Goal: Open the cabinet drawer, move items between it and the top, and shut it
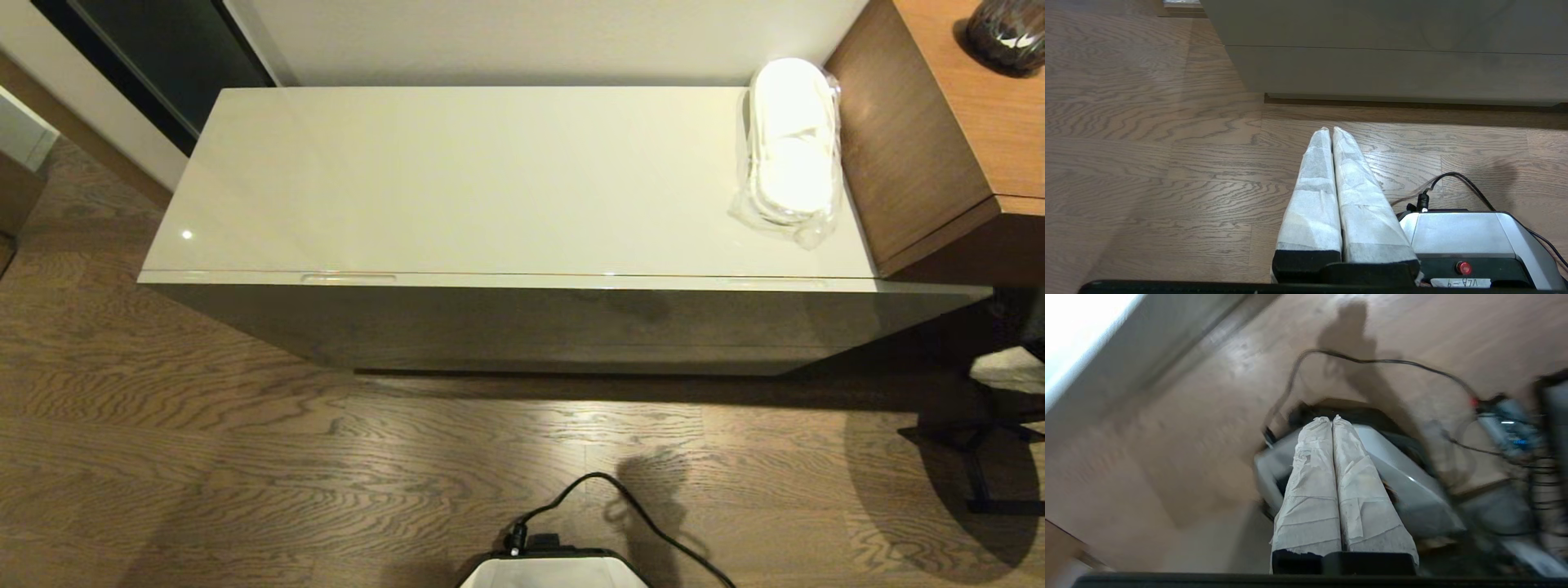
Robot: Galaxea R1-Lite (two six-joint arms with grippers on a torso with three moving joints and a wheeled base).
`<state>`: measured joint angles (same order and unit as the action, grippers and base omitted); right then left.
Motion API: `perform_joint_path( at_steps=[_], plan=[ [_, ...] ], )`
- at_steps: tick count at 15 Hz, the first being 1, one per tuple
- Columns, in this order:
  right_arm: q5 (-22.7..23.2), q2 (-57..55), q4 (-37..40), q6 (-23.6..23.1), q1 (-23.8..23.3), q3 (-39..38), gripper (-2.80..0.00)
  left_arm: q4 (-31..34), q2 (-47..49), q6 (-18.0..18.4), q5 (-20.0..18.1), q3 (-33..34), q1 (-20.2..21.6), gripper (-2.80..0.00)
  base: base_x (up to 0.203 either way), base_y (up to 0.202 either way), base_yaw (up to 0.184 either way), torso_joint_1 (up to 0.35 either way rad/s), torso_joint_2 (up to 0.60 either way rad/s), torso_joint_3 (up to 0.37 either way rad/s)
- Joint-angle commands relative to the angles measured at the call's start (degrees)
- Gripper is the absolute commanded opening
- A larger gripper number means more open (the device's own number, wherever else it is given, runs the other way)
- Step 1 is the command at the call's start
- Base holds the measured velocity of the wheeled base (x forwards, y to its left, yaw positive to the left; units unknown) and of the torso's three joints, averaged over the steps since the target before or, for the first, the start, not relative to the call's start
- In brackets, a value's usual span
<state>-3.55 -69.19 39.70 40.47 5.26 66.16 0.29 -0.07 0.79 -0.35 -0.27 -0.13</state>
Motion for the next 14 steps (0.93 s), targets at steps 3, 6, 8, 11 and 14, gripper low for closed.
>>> perform_joint_path(
  at_steps=[3, 6, 8, 11, 14],
  plan=[
    [-3.56, 28.52, 25.36, 0.36, 4.38, -2.15, -2.8, -0.03, -0.01, 0.0, 0.0, 0.0, -0.04, -2.8, 0.0, 0.0, 0.0, 0.0, 0.0, 0.0],
    [-1.16, 35.45, 35.04, 0.27, -0.31, -4.44, -2.8, -0.03, -0.01, 0.0, 0.0, 0.0, -0.04, -2.8, 0.0, 0.0, 0.0, 0.0, 0.0, 0.0],
    [3.23, 39.68, 36.24, -2.4, -5.04, -9.29, -2.8, 0.06, -0.01, 0.0, 0.0, 0.0, -0.04, -2.8, 0.0, 0.0, 0.0, 0.0, 0.0, 0.0],
    [5.62, 53.17, 32.5, -9.06, -7.19, -23.17, -2.8, -0.03, -0.01, 0.0, 0.0, 0.0, -0.04, -2.8, 0.0, 0.0, 0.0, 0.0, 0.0, 0.0],
    [6.62, 64.56, 12.85, -24.18, -5.95, -32.6, -2.8, -0.03, -0.01, 0.0, 0.0, 0.0, -0.04, -2.8, 0.0, 0.0, 0.0, 0.0, 0.0, 0.0]
  ],
)
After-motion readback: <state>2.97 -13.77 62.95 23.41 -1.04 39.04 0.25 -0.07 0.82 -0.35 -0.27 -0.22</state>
